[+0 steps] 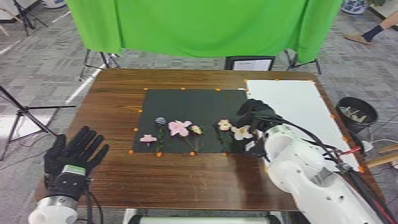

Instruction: Arrange flowers

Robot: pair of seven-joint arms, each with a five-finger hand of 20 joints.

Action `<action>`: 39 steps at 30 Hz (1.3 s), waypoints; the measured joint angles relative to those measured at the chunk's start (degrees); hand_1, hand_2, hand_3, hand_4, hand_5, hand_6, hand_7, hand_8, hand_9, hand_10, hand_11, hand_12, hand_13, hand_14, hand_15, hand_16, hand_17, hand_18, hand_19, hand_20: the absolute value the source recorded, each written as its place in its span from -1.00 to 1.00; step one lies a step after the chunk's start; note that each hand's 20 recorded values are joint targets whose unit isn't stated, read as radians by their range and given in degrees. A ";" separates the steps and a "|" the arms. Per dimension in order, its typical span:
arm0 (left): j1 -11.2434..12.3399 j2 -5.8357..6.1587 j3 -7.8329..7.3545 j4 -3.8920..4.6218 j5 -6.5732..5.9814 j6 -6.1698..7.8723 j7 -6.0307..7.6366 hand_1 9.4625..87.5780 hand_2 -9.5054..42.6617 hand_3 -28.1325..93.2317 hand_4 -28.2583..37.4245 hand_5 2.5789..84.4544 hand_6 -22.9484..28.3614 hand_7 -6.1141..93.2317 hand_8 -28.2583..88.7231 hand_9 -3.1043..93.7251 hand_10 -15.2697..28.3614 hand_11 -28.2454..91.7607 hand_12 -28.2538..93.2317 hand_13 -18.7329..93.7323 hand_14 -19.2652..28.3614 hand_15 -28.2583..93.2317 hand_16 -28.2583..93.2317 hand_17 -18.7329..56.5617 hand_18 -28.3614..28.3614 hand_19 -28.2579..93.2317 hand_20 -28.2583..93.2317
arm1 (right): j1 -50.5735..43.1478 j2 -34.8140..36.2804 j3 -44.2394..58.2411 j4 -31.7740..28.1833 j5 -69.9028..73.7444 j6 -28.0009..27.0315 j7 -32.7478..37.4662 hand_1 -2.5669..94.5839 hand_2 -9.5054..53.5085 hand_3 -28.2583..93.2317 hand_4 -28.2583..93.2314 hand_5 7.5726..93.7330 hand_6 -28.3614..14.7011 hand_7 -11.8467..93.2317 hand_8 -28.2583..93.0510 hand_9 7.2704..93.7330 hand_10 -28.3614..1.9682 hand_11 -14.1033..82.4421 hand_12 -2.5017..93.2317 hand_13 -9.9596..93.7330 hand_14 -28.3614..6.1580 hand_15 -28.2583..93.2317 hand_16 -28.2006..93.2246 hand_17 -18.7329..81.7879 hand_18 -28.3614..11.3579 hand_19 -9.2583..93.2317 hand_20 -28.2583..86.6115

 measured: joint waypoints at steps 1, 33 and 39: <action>0.05 0.00 0.00 0.00 0.00 -0.05 0.09 -0.64 -0.03 0.67 -1.00 0.08 0.29 -0.54 -0.67 -0.13 0.45 -0.10 -0.34 -0.19 0.51 0.20 -0.68 -0.68 0.60 0.18 -0.33 | -0.14 0.13 0.12 -0.19 -0.18 0.00 0.06 -0.10 -0.99 0.82 -0.98 0.00 0.13 -0.38 -0.77 0.10 -0.23 -0.32 -0.58 0.29 -0.08 0.23 -0.22 0.01 -0.51 0.56 -0.10; -0.72 4.41 -5.97 0.88 6.66 -0.16 2.79 -0.66 -0.06 0.65 -1.00 -0.35 0.08 -0.73 -0.66 -0.35 0.30 -0.33 -0.42 -0.36 0.27 -0.17 -0.70 -0.69 0.54 0.09 -0.39 | -9.04 3.55 25.78 0.53 44.46 9.71 -26.19 -0.79 -0.42 0.75 -1.00 -0.66 0.20 -0.63 -0.67 -0.58 -0.09 -0.72 -0.71 -0.38 -0.26 -0.49 -0.20 -0.36 -0.40 -0.44 -0.21; -1.89 5.89 -7.78 1.43 8.28 -0.09 2.18 -0.68 -0.07 0.64 -1.00 -0.34 0.10 -0.75 -0.66 -0.41 0.26 -0.36 -0.43 -0.45 0.14 -0.26 -0.72 -0.71 0.47 0.05 -0.41 | -5.75 5.86 25.04 4.88 62.45 6.71 -29.78 -0.82 -0.44 0.75 -0.99 -0.64 0.20 -0.64 -0.67 -0.59 -0.10 -0.72 -0.71 -0.39 -0.27 -0.50 -0.20 -0.38 -0.42 -0.43 -0.20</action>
